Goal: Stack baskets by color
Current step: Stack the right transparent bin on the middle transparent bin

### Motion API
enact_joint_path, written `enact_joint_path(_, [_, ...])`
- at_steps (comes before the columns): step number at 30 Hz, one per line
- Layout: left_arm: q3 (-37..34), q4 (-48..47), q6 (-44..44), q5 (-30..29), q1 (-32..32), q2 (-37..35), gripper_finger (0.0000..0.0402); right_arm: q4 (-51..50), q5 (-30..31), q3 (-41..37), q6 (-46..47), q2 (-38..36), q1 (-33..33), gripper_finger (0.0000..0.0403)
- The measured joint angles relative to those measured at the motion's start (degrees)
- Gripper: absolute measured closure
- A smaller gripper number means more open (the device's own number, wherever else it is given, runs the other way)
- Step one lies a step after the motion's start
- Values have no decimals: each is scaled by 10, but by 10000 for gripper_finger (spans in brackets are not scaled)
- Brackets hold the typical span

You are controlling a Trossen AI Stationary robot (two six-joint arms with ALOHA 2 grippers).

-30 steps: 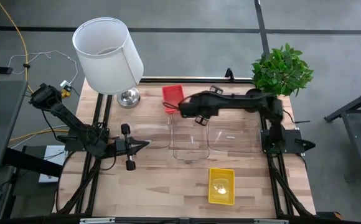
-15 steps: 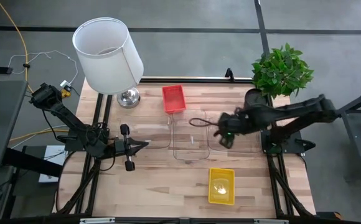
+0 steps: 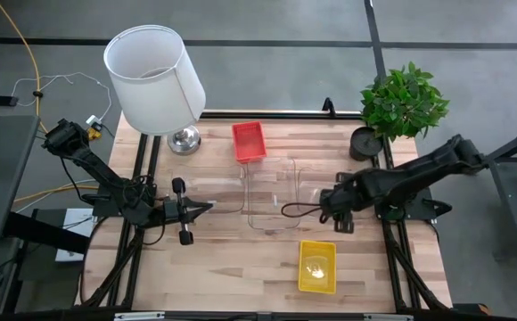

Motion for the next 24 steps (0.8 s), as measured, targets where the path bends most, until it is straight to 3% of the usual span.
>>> enact_joint_path(7, [0, 0, 0, 0, 0, 0, 402, 9, -25, 0, -23, 43, 0, 204])
enact_joint_path(24, [0, 0, 0, 2, 0, 0, 402, 20, -70, 0, 57, 56, 67, 204])
